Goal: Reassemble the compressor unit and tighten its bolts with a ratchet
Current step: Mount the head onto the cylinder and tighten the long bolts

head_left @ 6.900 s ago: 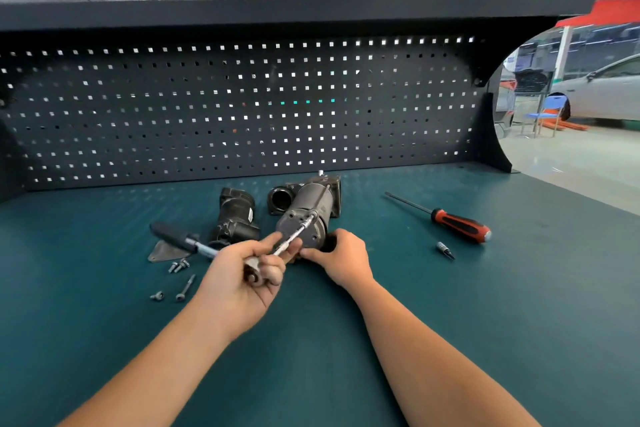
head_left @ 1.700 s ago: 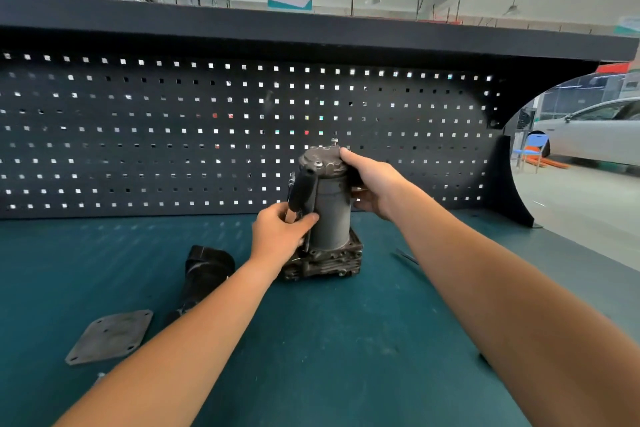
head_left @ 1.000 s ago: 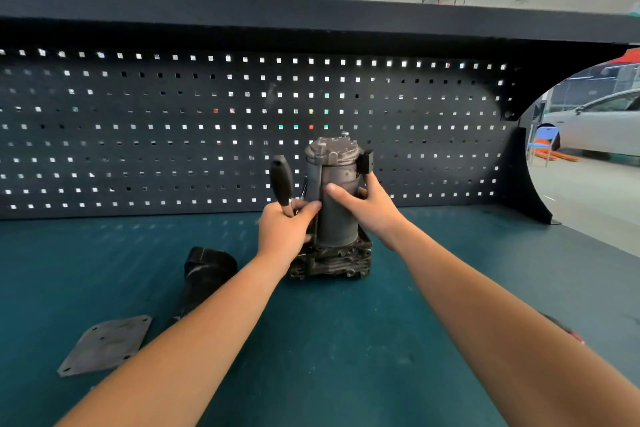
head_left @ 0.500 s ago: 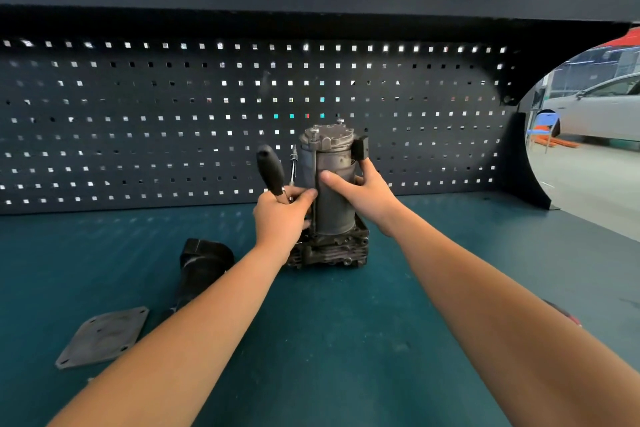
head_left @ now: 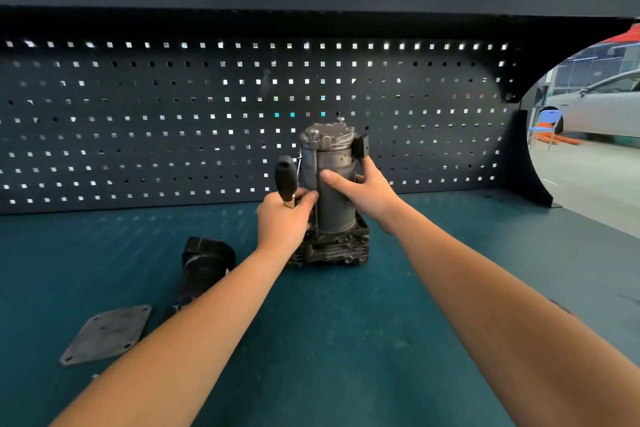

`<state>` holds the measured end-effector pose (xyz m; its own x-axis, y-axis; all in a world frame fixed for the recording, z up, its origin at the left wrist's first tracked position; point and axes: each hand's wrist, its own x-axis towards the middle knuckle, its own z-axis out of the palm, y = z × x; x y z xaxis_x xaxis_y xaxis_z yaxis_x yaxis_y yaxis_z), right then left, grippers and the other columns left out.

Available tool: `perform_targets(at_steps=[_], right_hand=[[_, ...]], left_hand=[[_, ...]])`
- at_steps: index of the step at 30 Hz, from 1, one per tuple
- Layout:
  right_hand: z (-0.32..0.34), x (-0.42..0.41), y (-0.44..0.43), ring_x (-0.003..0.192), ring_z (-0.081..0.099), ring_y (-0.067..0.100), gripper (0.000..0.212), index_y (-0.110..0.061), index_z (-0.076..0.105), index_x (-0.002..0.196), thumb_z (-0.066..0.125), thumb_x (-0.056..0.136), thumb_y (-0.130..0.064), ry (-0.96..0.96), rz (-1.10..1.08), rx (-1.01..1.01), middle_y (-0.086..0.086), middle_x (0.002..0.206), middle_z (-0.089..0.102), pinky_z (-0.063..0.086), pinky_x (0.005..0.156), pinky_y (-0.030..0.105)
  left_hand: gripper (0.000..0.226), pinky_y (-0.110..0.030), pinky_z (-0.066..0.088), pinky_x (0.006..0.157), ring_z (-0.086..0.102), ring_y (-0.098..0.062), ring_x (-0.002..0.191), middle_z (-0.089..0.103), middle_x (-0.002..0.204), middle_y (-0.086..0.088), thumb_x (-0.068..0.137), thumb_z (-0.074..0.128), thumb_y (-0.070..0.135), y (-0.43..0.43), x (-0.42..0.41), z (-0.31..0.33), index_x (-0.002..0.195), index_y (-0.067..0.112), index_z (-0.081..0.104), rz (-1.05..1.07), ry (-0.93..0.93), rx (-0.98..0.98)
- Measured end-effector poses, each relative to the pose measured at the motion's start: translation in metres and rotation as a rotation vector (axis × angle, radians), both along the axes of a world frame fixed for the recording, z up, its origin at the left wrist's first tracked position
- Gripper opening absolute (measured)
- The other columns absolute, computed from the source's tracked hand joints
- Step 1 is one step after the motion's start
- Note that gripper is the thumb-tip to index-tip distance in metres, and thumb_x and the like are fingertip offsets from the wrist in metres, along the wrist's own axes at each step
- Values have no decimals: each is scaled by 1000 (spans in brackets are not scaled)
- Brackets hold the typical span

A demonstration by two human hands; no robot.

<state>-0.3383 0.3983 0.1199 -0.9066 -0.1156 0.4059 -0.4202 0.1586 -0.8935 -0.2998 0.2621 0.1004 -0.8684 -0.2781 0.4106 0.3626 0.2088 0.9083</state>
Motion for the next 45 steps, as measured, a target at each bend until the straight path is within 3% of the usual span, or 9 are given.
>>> perform_targets(at_steps=[4,8,13,17,21,26,32,36,45], right_hand=[[3,5,-2,120,45,10,75,-24,32,135,73,75,-42,51,-91,99,-8,127,49,39,94,27],[12,13,-2,124,22,-4,115,-31,0,148,79,67,-42,320,-334,241,-4,157,5,31,89,22],[15,14,-2,118,49,15,91,-36,22,140,80,70,-33,286,-203,192,-15,122,46,37,82,17],[11,9,0,122,44,13,115,-40,-1,146,82,66,-38,128,-181,85,-6,135,46,37,94,27],[-8,1,-8,112,52,10,81,-26,33,140,69,73,-52,-74,-77,21,-10,128,53,44,96,29],[-18,-6,-10,101,60,8,42,-38,51,109,61,74,-61,-46,-90,-18,-16,107,62,50,87,27],[-27,-14,-21,96,57,2,46,-37,46,112,61,75,-60,-2,-104,-114,-19,103,59,46,80,22],[-25,-9,-22,78,57,-10,32,-43,57,81,59,63,-69,62,-260,-63,-29,78,61,43,67,17],[-22,50,-18,78,63,3,50,-30,62,75,56,50,-72,80,-281,-34,-15,74,68,54,72,33]], left_hand=[[14,-51,52,81,62,-33,87,66,85,-21,86,63,19,1,1,0,77,8,64,35,23,-100],[17,-46,55,76,63,-32,81,66,79,-18,87,62,19,0,1,3,71,14,61,2,-15,-86],[11,-15,49,44,54,-9,61,60,82,2,91,57,18,-15,2,5,85,23,64,-161,-172,223],[20,-14,47,44,50,-8,61,59,88,2,93,53,12,-26,-2,4,105,26,63,-222,-202,223],[8,-16,46,41,50,-9,61,58,87,6,93,53,29,-23,-8,22,93,26,61,-224,-195,292],[42,-22,46,46,55,-9,61,51,72,6,86,41,62,-14,-20,60,91,22,54,-148,-296,121],[65,-20,41,44,52,-13,53,58,72,0,76,45,72,-10,-28,82,102,15,63,-214,-415,-101],[53,-16,39,39,49,-10,43,54,62,3,76,52,65,-12,-28,84,90,15,60,-176,-391,-103],[47,-16,40,41,48,-10,41,50,55,1,81,50,59,-15,21,82,77,13,57,-197,-339,-161]])
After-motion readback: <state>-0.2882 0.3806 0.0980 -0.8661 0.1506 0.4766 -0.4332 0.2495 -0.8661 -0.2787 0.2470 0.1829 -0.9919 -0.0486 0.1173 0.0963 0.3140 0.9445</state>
